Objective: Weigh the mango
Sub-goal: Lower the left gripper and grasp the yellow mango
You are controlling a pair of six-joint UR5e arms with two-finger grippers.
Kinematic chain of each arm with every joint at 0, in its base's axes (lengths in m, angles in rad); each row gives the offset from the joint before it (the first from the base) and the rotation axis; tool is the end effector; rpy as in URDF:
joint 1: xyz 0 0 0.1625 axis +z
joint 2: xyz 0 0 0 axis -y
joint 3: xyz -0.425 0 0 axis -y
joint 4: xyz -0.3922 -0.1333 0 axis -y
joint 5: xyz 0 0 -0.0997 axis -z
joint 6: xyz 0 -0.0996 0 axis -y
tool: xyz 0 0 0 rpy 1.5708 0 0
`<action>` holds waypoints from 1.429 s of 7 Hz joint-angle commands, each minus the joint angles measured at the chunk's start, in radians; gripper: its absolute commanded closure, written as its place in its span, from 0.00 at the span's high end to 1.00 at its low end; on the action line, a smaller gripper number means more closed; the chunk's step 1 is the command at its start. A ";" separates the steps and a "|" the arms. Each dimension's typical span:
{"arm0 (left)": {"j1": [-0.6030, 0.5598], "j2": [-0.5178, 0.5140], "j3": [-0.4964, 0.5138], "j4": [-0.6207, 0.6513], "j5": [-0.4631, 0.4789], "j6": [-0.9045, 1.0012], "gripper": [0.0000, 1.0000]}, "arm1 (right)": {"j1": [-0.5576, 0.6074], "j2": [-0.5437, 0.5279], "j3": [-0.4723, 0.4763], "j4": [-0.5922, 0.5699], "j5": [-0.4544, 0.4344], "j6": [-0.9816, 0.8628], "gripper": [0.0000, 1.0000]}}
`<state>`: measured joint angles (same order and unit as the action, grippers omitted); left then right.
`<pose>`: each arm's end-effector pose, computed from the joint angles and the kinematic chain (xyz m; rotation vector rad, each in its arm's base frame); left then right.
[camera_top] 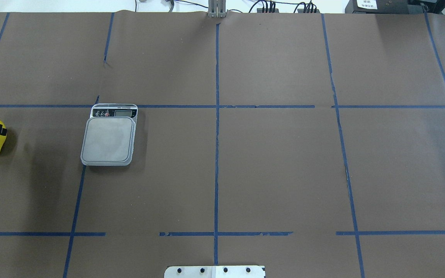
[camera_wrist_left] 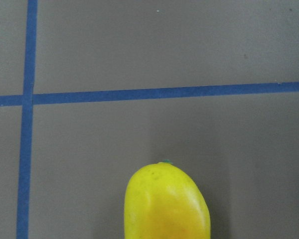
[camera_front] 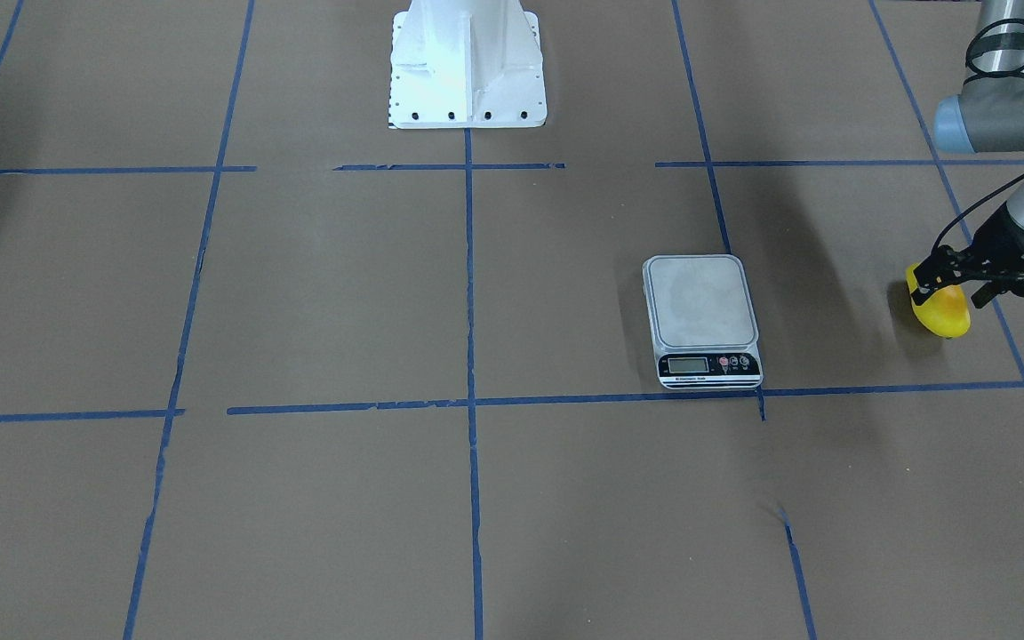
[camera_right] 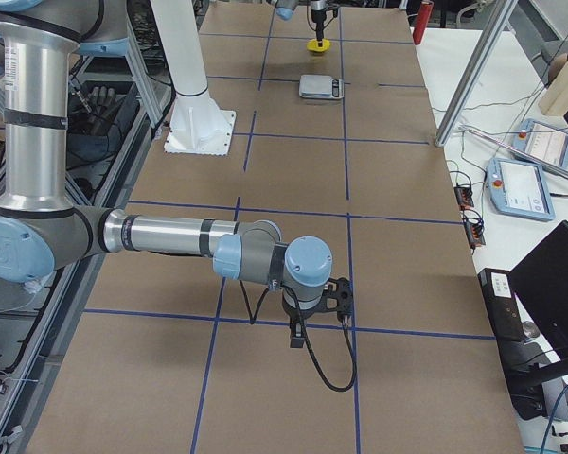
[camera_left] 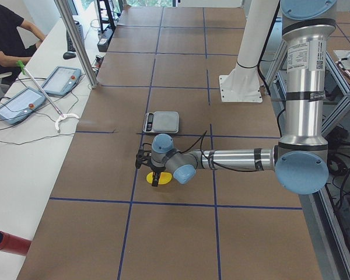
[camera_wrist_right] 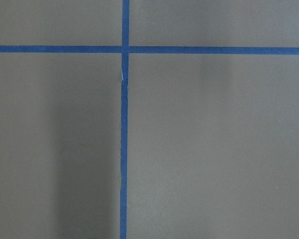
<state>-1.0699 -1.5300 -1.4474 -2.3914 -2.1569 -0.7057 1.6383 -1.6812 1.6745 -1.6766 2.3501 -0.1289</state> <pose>0.1711 -0.4754 0.6561 0.2040 0.8252 0.0000 0.0926 -0.4312 0.6691 -0.0299 -0.7851 -0.0144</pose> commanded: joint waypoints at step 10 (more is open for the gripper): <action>-0.035 -0.110 -0.459 0.618 -0.098 0.026 0.00 | 0.000 0.000 0.001 0.000 0.000 0.000 1.00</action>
<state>-1.0975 -1.5359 -1.8146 -1.9886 -2.2560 -0.6725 1.6383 -1.6812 1.6751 -1.6766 2.3501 -0.1285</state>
